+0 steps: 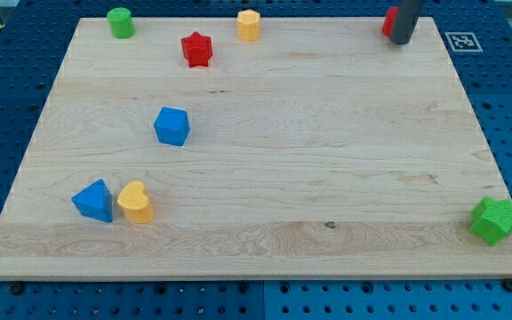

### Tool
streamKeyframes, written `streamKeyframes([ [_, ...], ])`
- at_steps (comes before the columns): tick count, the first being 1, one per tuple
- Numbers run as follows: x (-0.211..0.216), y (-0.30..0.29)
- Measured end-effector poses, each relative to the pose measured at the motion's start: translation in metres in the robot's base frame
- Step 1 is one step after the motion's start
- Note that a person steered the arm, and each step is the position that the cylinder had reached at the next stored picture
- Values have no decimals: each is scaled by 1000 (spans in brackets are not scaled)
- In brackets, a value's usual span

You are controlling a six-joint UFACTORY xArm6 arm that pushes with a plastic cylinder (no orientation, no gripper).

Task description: Slightly push the red circle towards the top right corner of the board

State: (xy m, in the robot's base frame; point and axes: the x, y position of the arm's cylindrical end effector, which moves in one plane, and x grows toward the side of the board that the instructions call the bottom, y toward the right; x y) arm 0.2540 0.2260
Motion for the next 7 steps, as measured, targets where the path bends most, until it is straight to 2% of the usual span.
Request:
streamKeyframes([
  [1,4,-12],
  [3,-54,-66],
  [7,-62,-13],
])
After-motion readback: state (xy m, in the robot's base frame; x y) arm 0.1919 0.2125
